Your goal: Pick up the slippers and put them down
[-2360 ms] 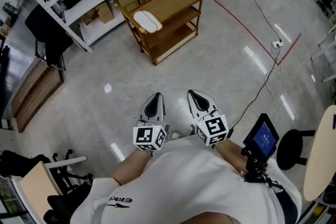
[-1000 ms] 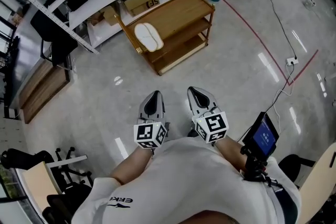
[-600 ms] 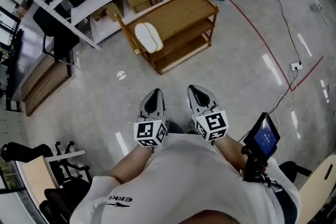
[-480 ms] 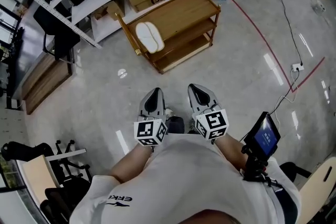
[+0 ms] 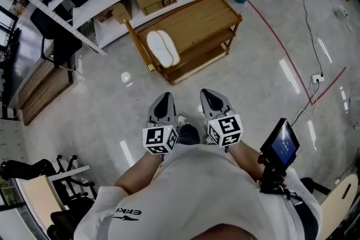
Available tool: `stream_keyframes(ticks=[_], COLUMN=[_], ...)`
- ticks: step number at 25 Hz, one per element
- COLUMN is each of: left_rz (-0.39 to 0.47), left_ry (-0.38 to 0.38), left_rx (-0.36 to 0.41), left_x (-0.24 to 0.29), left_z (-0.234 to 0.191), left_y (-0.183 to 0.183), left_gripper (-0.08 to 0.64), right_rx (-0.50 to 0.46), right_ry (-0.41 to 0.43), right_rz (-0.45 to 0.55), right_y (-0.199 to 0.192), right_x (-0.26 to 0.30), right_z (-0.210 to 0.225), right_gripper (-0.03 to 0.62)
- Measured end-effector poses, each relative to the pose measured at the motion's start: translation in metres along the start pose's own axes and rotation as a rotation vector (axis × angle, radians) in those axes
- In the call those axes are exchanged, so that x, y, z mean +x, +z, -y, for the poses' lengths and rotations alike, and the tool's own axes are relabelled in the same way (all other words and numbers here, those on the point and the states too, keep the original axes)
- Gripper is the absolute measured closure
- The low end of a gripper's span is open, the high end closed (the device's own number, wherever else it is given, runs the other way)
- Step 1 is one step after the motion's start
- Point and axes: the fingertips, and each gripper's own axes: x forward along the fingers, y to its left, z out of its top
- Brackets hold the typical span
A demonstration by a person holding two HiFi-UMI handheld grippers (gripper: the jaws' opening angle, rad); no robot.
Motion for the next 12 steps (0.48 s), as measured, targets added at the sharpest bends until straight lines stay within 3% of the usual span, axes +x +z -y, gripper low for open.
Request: stream_keyframes(ticks=[12], left_rz=[-0.035], left_ry=[-0.036], left_rx=[-0.025], left_x=[0.066], left_z=[-0.086], left_y=[0.007], left_gripper=[0.557], right_rx=[0.039], right_ry=[-0.049], right_rz=[-0.074], right_y=[-0.001], right_x=[0.113], right_z=[0.004], right_gripper=[0.589])
